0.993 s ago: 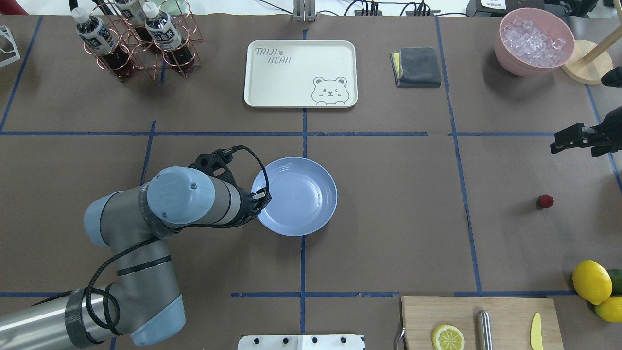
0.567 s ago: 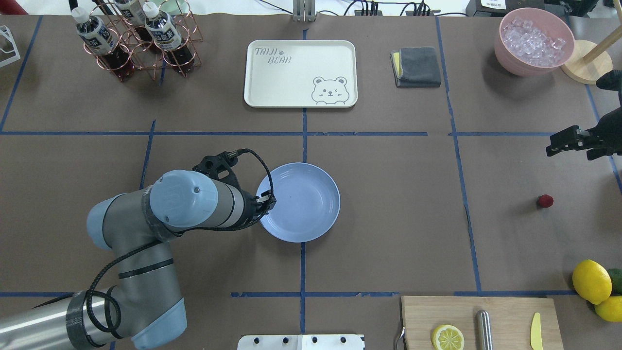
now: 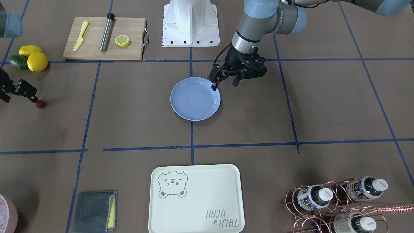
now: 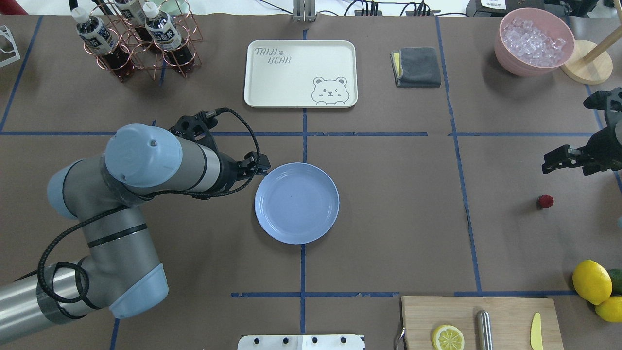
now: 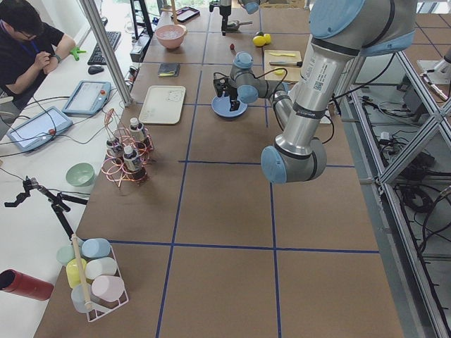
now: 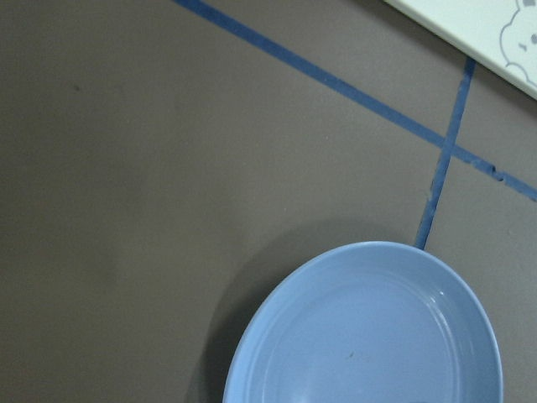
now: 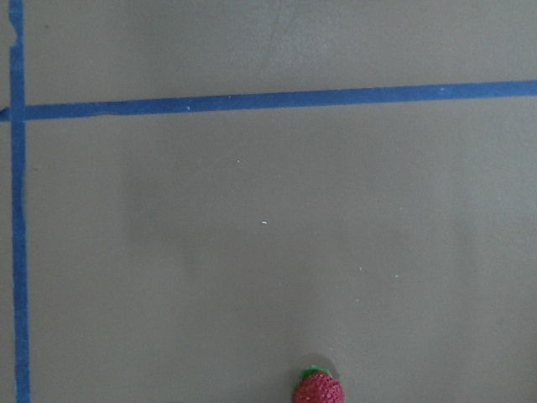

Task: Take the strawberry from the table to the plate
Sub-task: 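Release the plate with the left gripper while the right gripper grasps the red strawberry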

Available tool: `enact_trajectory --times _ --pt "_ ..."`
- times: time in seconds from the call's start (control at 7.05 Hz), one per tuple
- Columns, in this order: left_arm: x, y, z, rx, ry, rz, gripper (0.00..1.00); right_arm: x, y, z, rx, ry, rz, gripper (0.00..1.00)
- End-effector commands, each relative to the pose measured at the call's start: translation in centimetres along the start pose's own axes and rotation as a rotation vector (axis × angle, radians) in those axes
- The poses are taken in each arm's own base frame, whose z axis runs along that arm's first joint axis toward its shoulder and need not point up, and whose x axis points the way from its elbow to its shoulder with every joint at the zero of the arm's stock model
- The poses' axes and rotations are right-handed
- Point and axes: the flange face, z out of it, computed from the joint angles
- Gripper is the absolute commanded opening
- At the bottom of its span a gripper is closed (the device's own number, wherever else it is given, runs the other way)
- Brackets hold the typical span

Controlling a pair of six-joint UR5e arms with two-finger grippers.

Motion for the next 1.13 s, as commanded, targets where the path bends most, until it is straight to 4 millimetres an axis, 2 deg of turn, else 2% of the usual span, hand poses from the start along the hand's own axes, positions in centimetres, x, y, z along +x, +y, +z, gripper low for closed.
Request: enact_trajectory --times 0.0,0.14,0.28,0.71,0.85,0.99 --pt "-0.1 -1.7 -0.9 0.018 -0.007 0.011 1.0 -0.7 2.1 2.7 -0.01 0.032 -0.035 1.0" --pt "0.0 -1.6 -1.3 0.015 -0.002 0.014 1.0 -0.3 2.3 5.0 -0.003 0.052 -0.06 1.0" --pt "0.0 -1.8 -1.4 0.016 -0.003 0.012 1.0 1.1 2.1 7.6 0.008 0.031 -0.084 1.0" --pt "0.0 -1.9 -1.4 0.019 -0.002 0.011 1.0 1.2 2.2 8.1 0.009 0.012 -0.094 1.0" --pt "0.0 -1.9 -1.4 0.019 -0.002 0.011 1.0 1.2 2.3 8.2 0.002 0.009 -0.094 0.98" --pt "0.0 -1.9 -1.4 0.019 -0.002 0.011 1.0 1.3 2.6 8.2 -0.005 0.006 -0.094 0.92"
